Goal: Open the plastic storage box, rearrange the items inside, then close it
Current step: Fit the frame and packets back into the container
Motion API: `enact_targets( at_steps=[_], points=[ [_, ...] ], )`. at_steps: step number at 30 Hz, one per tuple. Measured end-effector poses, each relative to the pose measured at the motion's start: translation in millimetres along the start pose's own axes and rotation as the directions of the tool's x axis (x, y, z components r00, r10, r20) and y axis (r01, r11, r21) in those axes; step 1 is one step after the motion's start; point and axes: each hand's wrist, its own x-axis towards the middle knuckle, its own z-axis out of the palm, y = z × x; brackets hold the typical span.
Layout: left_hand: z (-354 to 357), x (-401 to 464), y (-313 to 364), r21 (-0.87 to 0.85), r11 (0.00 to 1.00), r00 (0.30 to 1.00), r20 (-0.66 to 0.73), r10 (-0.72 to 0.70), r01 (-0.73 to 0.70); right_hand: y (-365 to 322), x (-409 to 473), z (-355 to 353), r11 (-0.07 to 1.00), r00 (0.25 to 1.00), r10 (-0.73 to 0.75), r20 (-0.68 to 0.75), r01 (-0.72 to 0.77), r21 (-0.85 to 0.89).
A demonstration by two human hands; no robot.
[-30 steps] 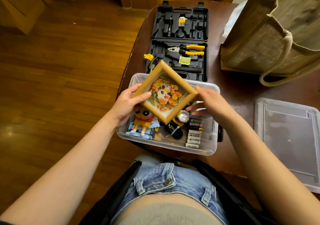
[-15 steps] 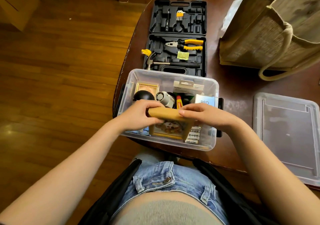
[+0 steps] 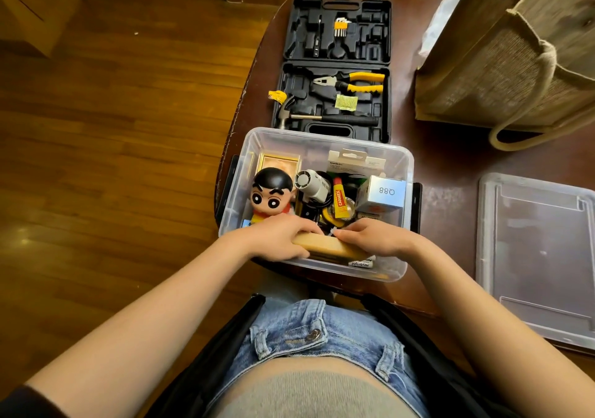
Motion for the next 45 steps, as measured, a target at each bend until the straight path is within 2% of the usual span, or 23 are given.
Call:
enact_targets(
  at_steps=[5, 10, 14, 16, 19, 23, 26, 27, 32, 36, 38, 40, 43, 45],
  points=[
    [-3.7, 5.6, 4.7, -0.123, 0.99, 0.982, 0.184, -0.052, 0.076, 2.6, 5.5, 6.2, 1.0, 1.0, 0.008, -0.011, -0.008, 0.017],
    [0.2, 14.2, 12.1, -0.019, 0.995, 0.969, 0.23, -0.093, 0.1, 4.1, 16.1, 4.6, 0.996, 0.999, 0.018, -0.05, -0.023, -0.087],
    [-3.3, 17.7, 11.9, 0.021, 0.996, 0.961, 0.261, -0.094, 0.092, 8.1, 25.8, -1.7, 0.983, 0.988, 0.072, -0.133, -0.093, -0.156],
    [-4.0, 19.5, 10.4, 0.018, 0.996, 0.959, 0.271, -0.089, 0.087, 8.9, 31.4, -1.4, 0.979, 0.992, 0.084, -0.089, -0.098, -0.176],
    [-6.1, 24.7, 10.0, 0.021, 0.998, 0.961, 0.269, -0.058, 0.055, 8.1, 39.2, 1.9, 0.993, 0.998, 0.064, -0.022, -0.065, -0.095],
    [-11.4, 32.2, 8.7, 0.011, 1.0, 0.957, 0.29, -0.022, 0.02, 12.7, 49.2, -2.3, 0.988, 0.99, 0.123, -0.071, -0.115, 0.105],
    [-15.2, 35.4, 7.4, -0.019, 1.0, 0.954, 0.3, -0.007, 0.013, 14.8, 50.4, -9.0, 0.974, 0.981, 0.18, -0.069, -0.168, 0.15],
    [-16.0, 36.1, 7.0, -0.026, 1.0, 0.955, 0.297, -0.004, 0.013, 14.8, 49.4, -9.4, 0.977, 0.981, 0.182, -0.064, -0.173, 0.122],
    [-18.0, 42.7, 4.3, -0.048, 0.999, 0.95, 0.313, 0.009, 0.007, 10.1, 46.8, -7.1, 0.942, 0.982, 0.19, -0.021, -0.188, -0.279],
    [-17.4, 40.5, 0.4, -0.077, 0.997, 0.948, 0.319, 0.011, 0.014, 6.2, 40.6, -4.8, 0.797, 0.963, 0.244, 0.113, -0.133, -0.589],
    [-19.2, 38.7, -1.4, -0.093, 0.995, 0.945, 0.327, 0.012, 0.02, 5.6, 38.3, -0.2, 0.724, 0.952, 0.268, 0.149, -0.097, -0.683],
    [-20.7, 37.6, -1.7, -0.104, 0.994, 0.943, 0.332, 0.018, 0.017, 5.9, 38.4, 4.2, 0.698, 0.963, 0.248, 0.109, -0.1, -0.709],
    [-17.8, 36.5, -0.4, -0.096, 0.995, 0.945, 0.326, 0.027, 0.005, 4.8, 34.7, 2.9, 0.71, 0.983, 0.157, -0.095, -0.179, -0.681],
    [-14.1, 35.9, 0.7, -0.095, 0.995, 0.947, 0.319, 0.021, 0.01, 7.3, 32.6, 1.2, 0.699, 0.981, 0.119, -0.152, -0.191, -0.689]
  ],
)
